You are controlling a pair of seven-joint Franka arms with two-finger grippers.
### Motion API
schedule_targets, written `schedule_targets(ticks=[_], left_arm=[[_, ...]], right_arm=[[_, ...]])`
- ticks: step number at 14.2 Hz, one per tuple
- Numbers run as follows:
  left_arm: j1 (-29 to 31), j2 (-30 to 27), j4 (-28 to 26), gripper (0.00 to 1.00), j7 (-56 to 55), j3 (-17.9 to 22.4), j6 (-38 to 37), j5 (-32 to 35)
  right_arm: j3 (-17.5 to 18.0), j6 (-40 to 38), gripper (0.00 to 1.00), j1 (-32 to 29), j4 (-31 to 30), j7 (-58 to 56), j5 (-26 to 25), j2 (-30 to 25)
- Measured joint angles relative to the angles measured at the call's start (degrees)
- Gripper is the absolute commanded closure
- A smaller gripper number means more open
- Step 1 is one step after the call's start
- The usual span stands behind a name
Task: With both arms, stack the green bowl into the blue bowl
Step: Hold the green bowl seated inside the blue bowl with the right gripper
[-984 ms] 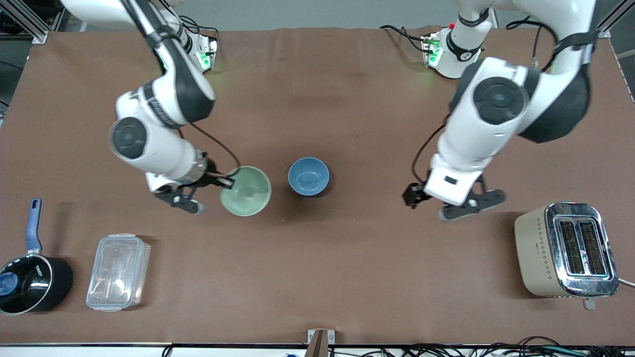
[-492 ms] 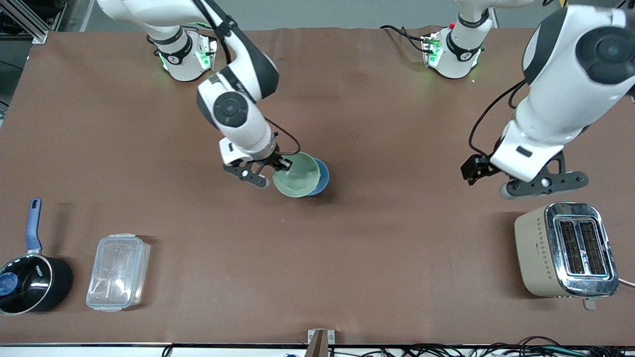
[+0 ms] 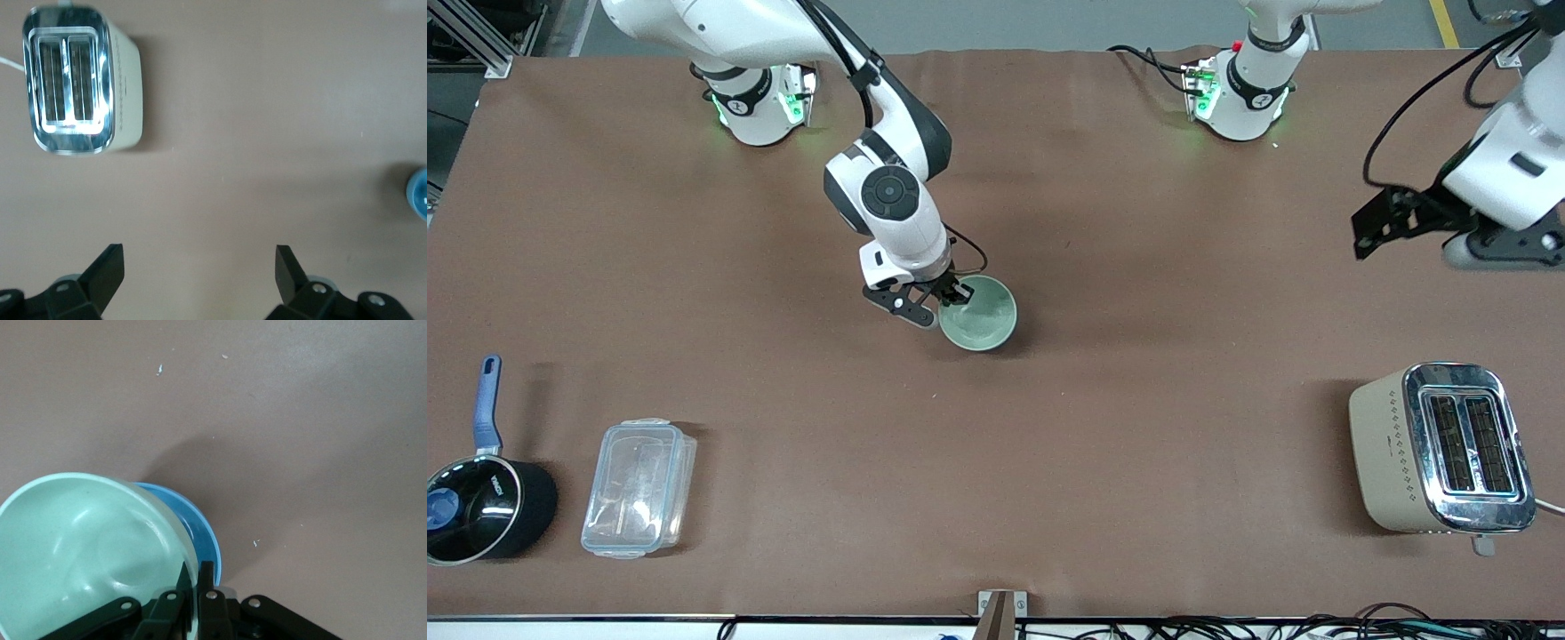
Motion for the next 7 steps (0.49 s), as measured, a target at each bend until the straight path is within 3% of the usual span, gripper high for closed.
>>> schedule_targets(ticks=[4,7], left_arm=[[0.0,-5.5,-7.0,0.00,1.5,0.5,-0.7,-0.2],[0.0,-7.3,-9.0,0.00,1.5,0.5,-0.7,-0.2]], right_arm=[[0.0,2.1,1.00,0.4,-1.5,0.1,-0.5,0.5],[0.0,4.4,1.00,1.2,-3.1,0.6,-0.6,0.5]])
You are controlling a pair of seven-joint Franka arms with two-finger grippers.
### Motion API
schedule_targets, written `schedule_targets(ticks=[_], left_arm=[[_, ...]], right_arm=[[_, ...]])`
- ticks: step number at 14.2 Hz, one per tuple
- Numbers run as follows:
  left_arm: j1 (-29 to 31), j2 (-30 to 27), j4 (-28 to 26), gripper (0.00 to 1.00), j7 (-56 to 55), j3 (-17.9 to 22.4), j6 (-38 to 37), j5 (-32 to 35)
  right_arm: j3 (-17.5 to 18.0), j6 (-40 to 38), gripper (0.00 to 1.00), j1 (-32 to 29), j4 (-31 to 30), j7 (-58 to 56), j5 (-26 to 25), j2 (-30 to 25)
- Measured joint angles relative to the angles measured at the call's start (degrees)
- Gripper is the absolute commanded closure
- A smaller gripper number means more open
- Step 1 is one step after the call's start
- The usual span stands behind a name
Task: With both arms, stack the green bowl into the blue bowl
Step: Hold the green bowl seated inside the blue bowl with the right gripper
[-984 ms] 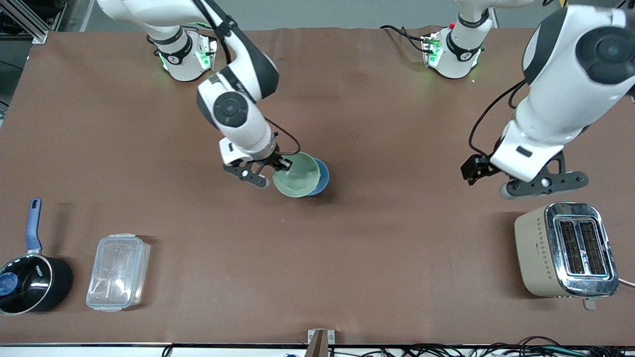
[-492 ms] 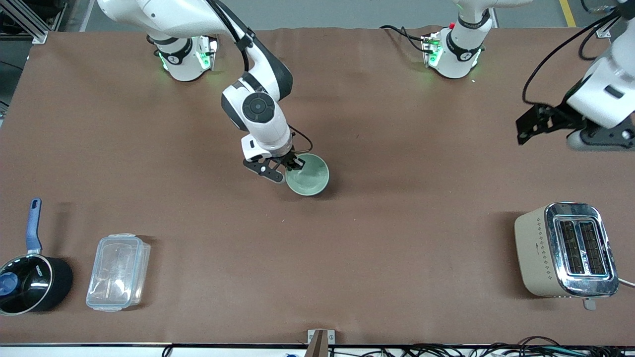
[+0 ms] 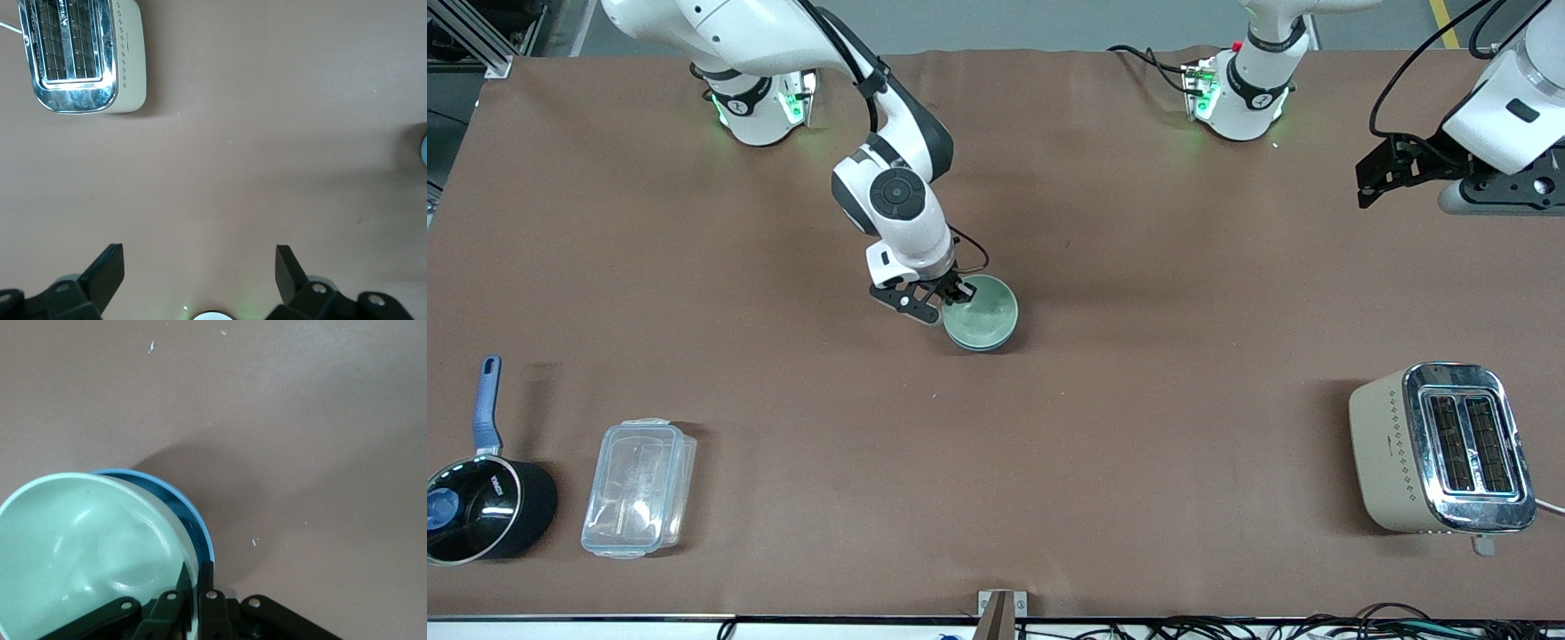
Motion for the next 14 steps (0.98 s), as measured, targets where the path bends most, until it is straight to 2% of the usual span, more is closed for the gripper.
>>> schedule_targets(ticks=[14], left_arm=[[0.4,-0.4,-0.3,0.00,0.0,0.1,0.1,0.0]], right_arm=[[-1.0,0.6,0.95,1.0,-0.1,0.9,-0.5,0.4]])
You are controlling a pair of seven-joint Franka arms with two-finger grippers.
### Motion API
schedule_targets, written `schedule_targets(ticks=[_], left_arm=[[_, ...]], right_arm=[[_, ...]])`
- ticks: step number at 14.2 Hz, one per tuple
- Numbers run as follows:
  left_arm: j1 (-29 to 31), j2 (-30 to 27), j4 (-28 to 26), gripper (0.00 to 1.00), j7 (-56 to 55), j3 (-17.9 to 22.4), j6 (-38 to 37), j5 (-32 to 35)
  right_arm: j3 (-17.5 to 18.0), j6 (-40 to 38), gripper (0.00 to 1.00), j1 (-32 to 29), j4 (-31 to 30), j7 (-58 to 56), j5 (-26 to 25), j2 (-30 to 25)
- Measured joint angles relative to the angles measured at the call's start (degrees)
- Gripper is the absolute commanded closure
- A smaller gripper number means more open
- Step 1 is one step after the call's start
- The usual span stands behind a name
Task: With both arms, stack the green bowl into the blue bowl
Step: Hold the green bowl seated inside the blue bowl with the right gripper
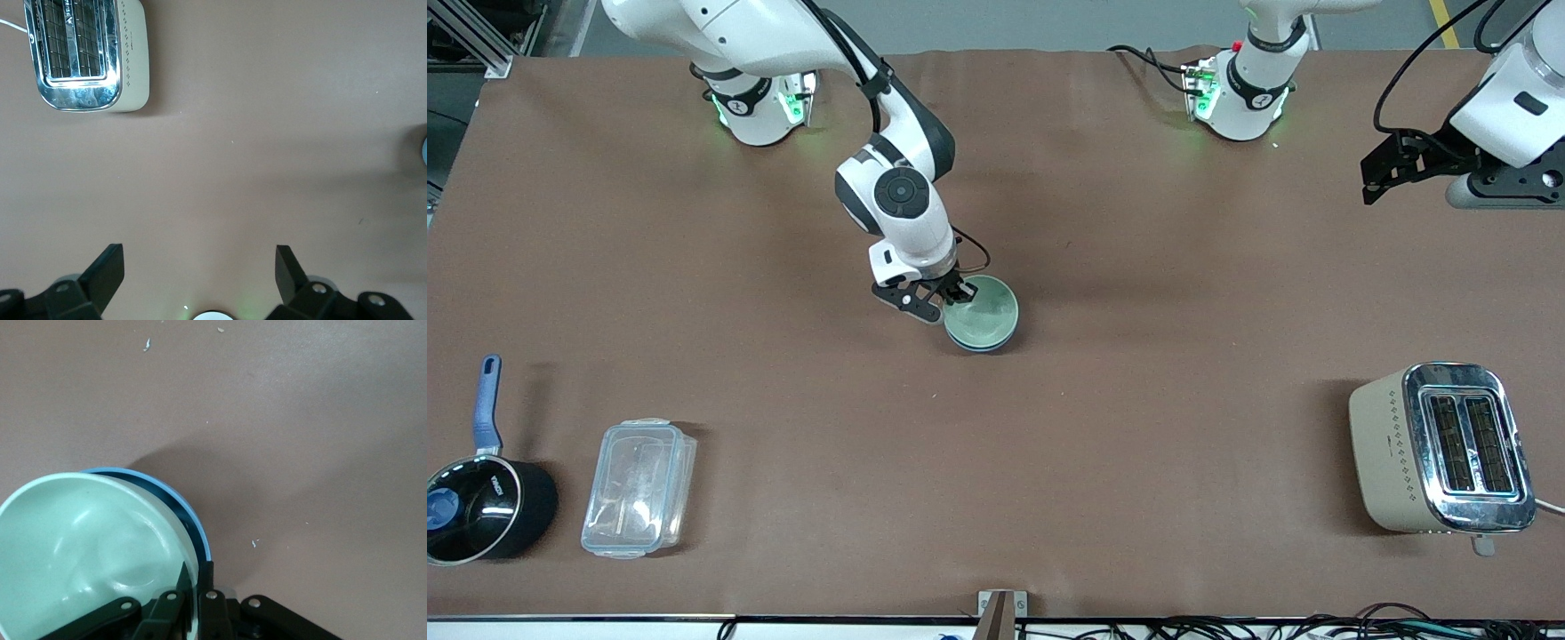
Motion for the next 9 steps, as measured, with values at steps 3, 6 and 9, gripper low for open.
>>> schedule_targets(ticks=[3,6,9], left_arm=[[0.0,0.0,0.0,0.00,0.0,0.0,0.0,0.0],[0.0,0.0,0.0,0.00,0.0,0.0,0.0,0.0],[0.0,0.0,0.0,0.00,0.0,0.0,0.0,0.0]], right_arm=[[0.0,0.8,0.79,0.0,0.0,0.0,0.0,0.4],[0.0,1.1,0.00,-0.1,0.0,0.1,-0.1,0.5],[-0.2,0.7,0.00,-1.0,1.2,0.2,-0.1,0.4]])
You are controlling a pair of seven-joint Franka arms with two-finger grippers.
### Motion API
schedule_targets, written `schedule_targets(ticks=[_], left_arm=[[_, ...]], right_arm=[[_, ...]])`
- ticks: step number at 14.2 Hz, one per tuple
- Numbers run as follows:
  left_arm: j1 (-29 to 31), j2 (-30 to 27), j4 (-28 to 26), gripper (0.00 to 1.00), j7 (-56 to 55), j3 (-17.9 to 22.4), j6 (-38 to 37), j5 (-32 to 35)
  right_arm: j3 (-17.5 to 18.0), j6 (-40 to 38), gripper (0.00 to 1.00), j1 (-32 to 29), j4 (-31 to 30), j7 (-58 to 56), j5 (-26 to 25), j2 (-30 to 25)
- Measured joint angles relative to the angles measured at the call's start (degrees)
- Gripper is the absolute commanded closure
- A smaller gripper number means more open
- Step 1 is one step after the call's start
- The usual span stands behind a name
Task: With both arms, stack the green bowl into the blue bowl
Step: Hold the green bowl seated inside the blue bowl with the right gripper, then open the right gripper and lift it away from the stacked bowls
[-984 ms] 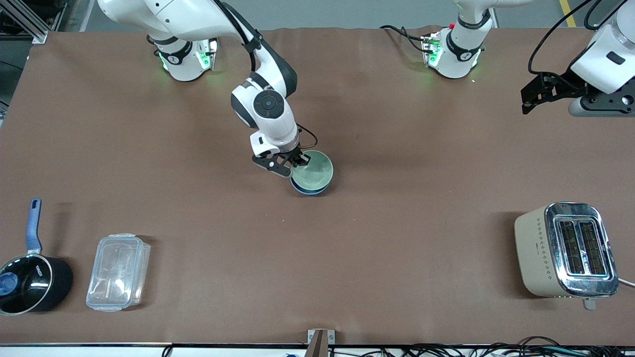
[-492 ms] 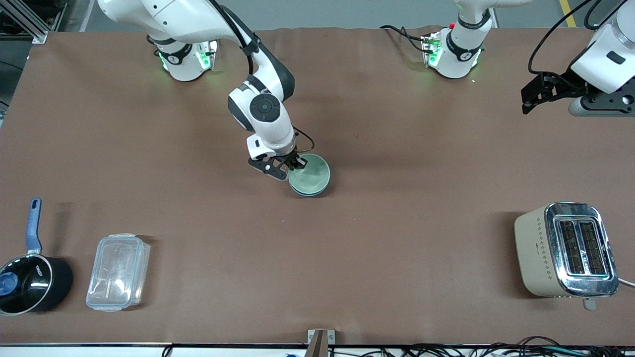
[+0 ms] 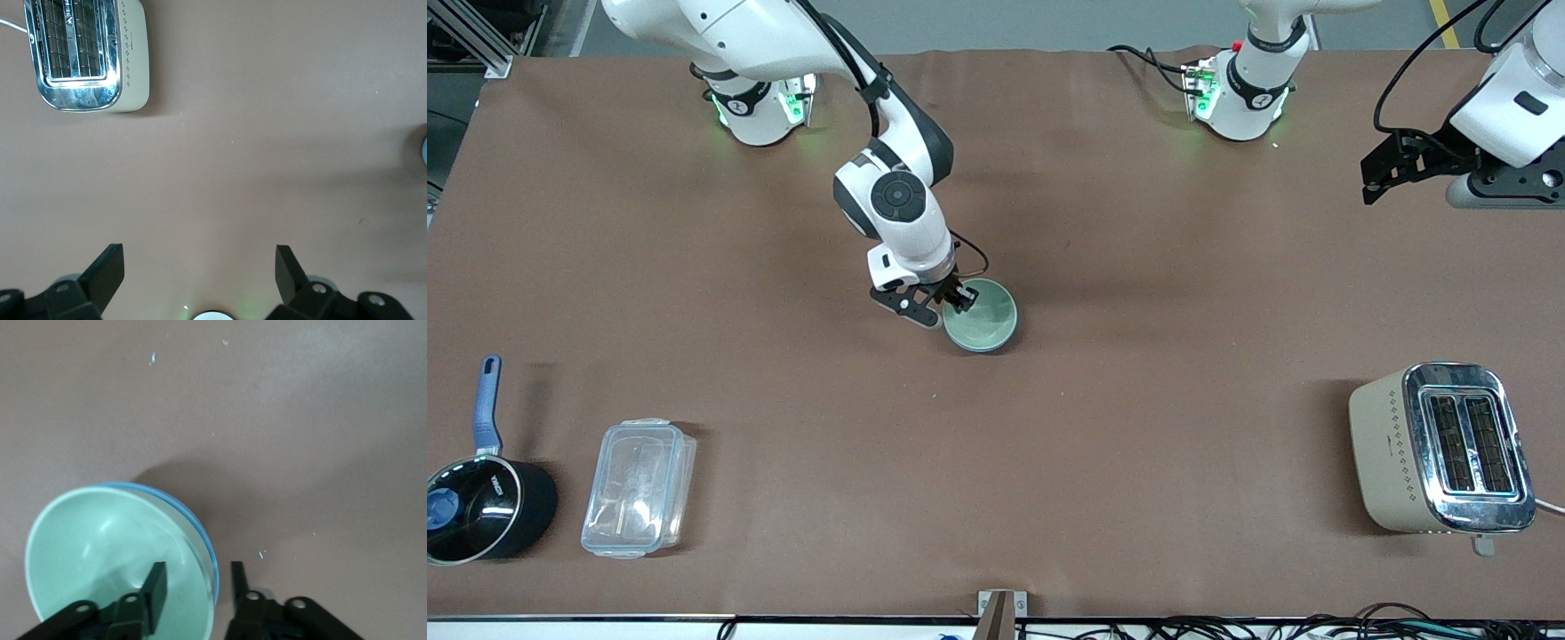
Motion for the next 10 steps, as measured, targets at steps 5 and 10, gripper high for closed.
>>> schedule_targets(ticks=[5,10], left_arm=[[0.0,0.0,0.0,0.00,0.0,0.0,0.0,0.0],[0.1,0.0,0.5,0.00,0.0,0.0,0.3,0.0]], right_arm=[[-0.3,-20.6,0.00,-7.5,6.8,-9.0,-5.8,-9.6],[-2.1,-34.3,0.00,-19.8,7.1,-34.3,-6.7,-24.8]])
